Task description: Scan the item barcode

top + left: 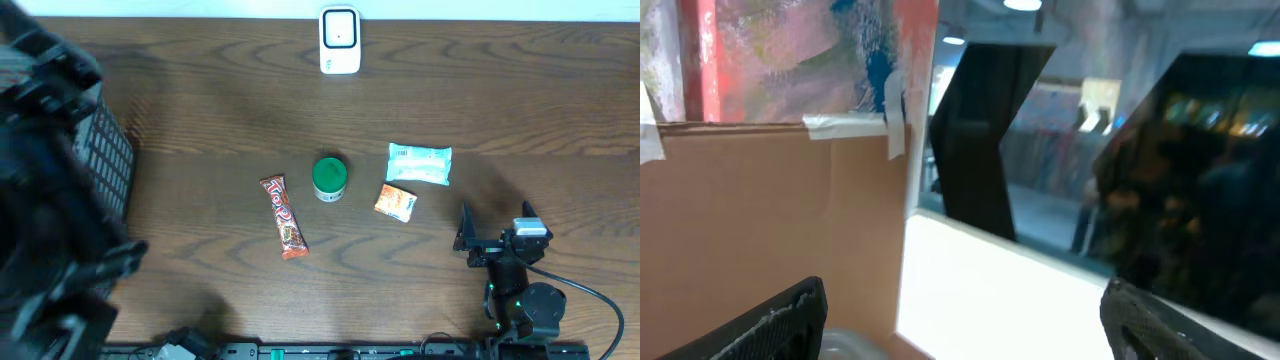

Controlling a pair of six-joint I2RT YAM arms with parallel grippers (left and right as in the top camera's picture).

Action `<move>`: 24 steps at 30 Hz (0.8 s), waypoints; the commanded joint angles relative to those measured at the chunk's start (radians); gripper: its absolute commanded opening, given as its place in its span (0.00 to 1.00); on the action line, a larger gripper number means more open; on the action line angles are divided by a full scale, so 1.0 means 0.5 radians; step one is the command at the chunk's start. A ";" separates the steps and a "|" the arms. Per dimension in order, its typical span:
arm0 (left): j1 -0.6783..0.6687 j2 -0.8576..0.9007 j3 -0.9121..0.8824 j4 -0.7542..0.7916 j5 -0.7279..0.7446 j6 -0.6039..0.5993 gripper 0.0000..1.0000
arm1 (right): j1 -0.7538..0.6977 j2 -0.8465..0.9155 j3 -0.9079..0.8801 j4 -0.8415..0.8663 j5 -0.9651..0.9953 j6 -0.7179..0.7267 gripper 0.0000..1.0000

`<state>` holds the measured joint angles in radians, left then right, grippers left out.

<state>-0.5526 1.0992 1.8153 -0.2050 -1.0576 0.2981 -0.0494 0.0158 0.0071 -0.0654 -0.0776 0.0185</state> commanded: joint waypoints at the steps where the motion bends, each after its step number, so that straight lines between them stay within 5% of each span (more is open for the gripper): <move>1: 0.022 0.009 -0.045 0.009 -0.129 0.136 0.88 | -0.003 -0.005 -0.003 -0.008 0.002 0.029 0.99; 12: 0.561 -0.074 -0.289 0.009 -0.029 -0.006 0.92 | -0.002 0.020 0.035 0.026 -0.453 0.232 0.99; 17: 0.727 -0.230 -0.554 -0.005 0.211 -0.058 0.95 | -0.002 0.175 0.338 -0.001 -0.493 0.412 0.99; 20: 0.749 -0.368 -0.721 -0.078 0.436 -0.169 0.99 | -0.002 0.433 0.687 -0.098 -0.572 0.411 0.99; 24: 0.749 -0.594 -0.889 -0.282 1.093 -0.180 0.98 | 0.040 0.907 1.290 -0.468 -0.670 0.411 0.99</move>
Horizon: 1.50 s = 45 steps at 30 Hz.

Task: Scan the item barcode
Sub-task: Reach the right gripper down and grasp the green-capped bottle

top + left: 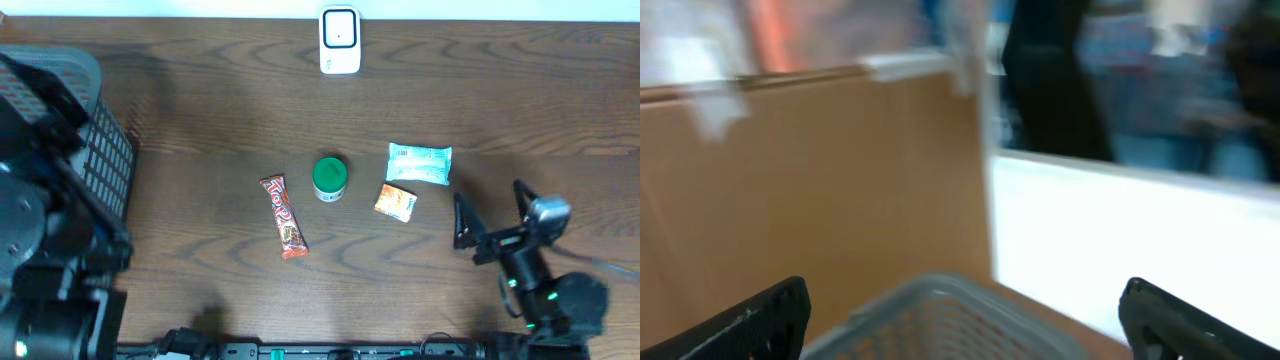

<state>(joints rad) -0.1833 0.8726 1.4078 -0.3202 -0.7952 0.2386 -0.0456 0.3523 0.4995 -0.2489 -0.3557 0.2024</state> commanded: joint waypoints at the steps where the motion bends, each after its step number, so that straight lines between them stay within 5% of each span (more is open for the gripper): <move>1: 0.011 -0.193 -0.101 -0.088 0.744 -0.061 0.98 | 0.062 0.382 0.492 -0.244 -0.114 0.043 0.99; 5: 0.011 -0.327 -0.132 -0.166 1.235 -0.061 0.98 | 0.367 1.123 1.428 -0.916 -0.031 0.043 0.99; 10: 0.011 -0.348 -0.132 -0.173 1.322 -0.047 0.98 | 0.881 1.797 2.258 -1.581 0.194 0.040 0.99; 14: 0.011 -0.356 -0.132 -0.170 1.321 -0.047 0.98 | 1.144 2.154 2.583 -1.813 0.122 0.036 0.99; 19: 0.011 -0.356 -0.132 -0.165 1.321 -0.047 0.98 | 1.312 2.412 2.598 -1.749 0.086 0.126 0.99; 27: 0.011 -0.356 -0.132 -0.163 1.323 -0.064 0.98 | 1.344 2.839 2.599 -1.755 0.526 0.889 0.99; 45: 0.011 -0.356 -0.133 -0.166 1.323 -0.070 0.98 | 1.340 3.430 2.599 -1.816 0.627 1.070 0.99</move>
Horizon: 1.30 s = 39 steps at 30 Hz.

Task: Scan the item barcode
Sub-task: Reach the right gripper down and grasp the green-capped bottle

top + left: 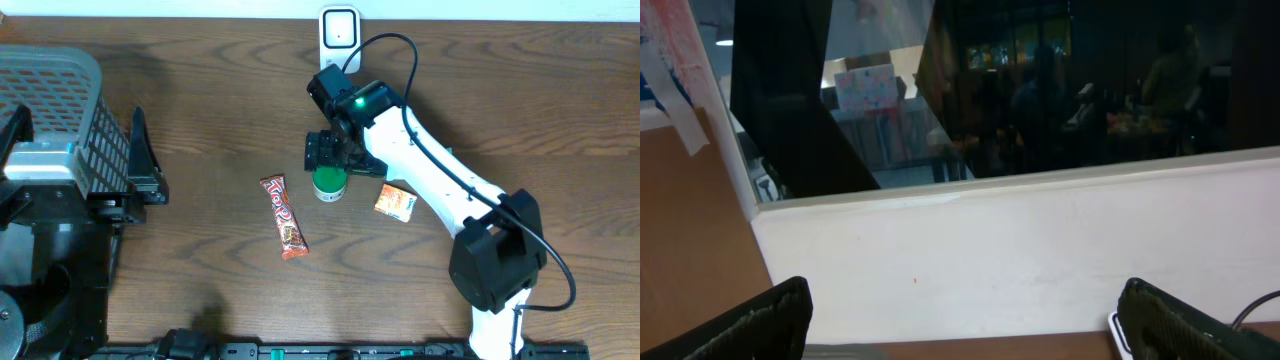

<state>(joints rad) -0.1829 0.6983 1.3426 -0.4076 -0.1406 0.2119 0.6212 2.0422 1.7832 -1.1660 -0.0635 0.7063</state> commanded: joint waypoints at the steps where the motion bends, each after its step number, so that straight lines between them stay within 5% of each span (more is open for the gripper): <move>1: 0.010 -0.008 -0.002 0.009 0.014 -0.018 0.98 | 0.006 0.073 0.032 0.031 0.043 0.063 0.99; 22: 0.010 -0.008 -0.002 0.008 0.014 -0.017 0.98 | 0.069 0.484 0.031 0.147 0.043 -0.075 0.98; 32: 0.010 -0.008 -0.002 0.008 0.014 -0.017 0.98 | 0.063 0.492 0.032 0.152 0.043 -0.145 0.61; 39: 0.010 -0.007 -0.004 0.008 0.013 -0.016 0.98 | 0.046 0.491 0.139 -0.048 0.033 -0.167 0.45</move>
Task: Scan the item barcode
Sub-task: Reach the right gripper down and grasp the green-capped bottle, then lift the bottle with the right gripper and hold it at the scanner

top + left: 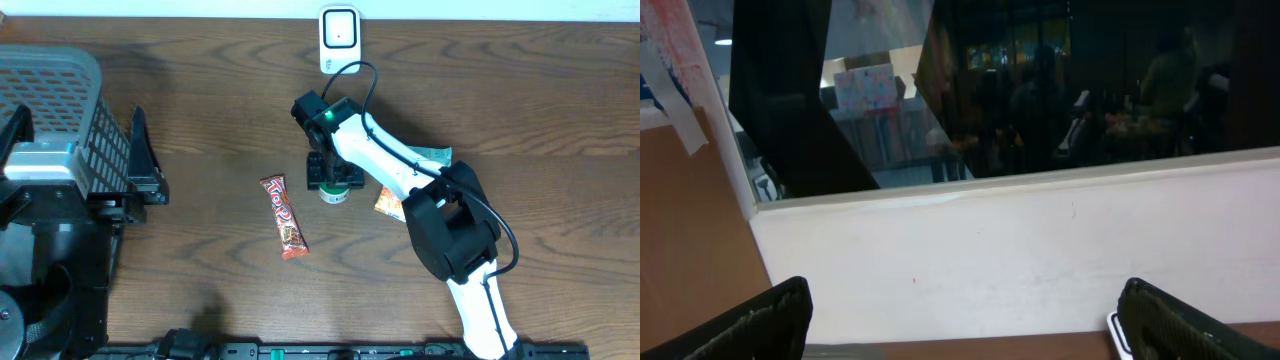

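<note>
A small can with a green lid (334, 190) stands at the table's middle. My right gripper (333, 180) is down over it, one dark finger on each side of the lid; whether they press on it is hidden by the wrist. The white barcode scanner (339, 40) stands at the far edge, and a corner of the scanner (1117, 334) shows in the left wrist view. My left gripper (78, 115) hangs wide open at the far left with nothing in it; its fingers (760, 325) frame only the wall.
A grey mesh basket (60, 85) sits at the far left under my left arm. A red candy bar (283, 216) lies left of the can. An orange packet (391, 204) and a mint-green packet (436, 155) lie right of it, partly under my right arm.
My right gripper has dropped from just above and behind the green-lidded can to sit around it, and the arm has swung closer over the packets. The left arm has not moved.
Both arms were folded near the front edge, the left one over the basket's side. Then the right arm had lifted a little. Later it was stretched across the table with its gripper above the green-lidded can, and now the fingers flank the can.
</note>
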Controlling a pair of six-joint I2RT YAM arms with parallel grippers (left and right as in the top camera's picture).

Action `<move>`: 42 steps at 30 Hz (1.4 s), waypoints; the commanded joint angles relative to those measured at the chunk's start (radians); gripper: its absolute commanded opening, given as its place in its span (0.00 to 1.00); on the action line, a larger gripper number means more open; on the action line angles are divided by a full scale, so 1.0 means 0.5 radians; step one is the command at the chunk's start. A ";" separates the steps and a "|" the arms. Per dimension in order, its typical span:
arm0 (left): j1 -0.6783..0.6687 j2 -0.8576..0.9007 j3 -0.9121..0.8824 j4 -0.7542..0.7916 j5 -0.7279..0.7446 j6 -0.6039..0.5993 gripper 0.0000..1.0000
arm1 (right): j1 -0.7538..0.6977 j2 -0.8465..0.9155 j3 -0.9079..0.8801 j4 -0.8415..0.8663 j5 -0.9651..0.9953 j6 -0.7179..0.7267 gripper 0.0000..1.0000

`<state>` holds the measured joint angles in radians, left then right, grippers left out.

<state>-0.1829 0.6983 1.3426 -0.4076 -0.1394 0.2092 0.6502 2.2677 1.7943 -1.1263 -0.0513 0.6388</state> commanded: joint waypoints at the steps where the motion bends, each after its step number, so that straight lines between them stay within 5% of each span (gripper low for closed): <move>1: 0.010 -0.007 -0.005 0.008 0.011 -0.011 0.98 | -0.016 0.040 0.145 -0.166 0.008 -0.032 0.45; 8: 0.010 -0.007 -0.011 0.010 0.011 -0.011 0.98 | -0.048 0.040 0.650 -0.822 -0.119 -0.111 0.51; 16: 0.010 -0.007 -0.013 0.011 0.012 -0.011 0.98 | -0.056 0.041 0.726 -1.111 -0.595 -0.421 0.54; 23: 0.010 -0.007 -0.098 0.075 0.049 -0.011 0.98 | -0.053 0.047 0.725 -1.138 -0.865 -0.518 0.65; 42: 0.010 -0.007 -0.311 0.252 0.049 -0.012 0.98 | -0.153 0.049 0.378 -1.103 -0.956 -0.541 0.62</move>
<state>-0.1829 0.6983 1.1858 -0.2874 -0.1287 0.2092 0.5739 2.2993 1.9984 -1.6806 -0.4953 0.3897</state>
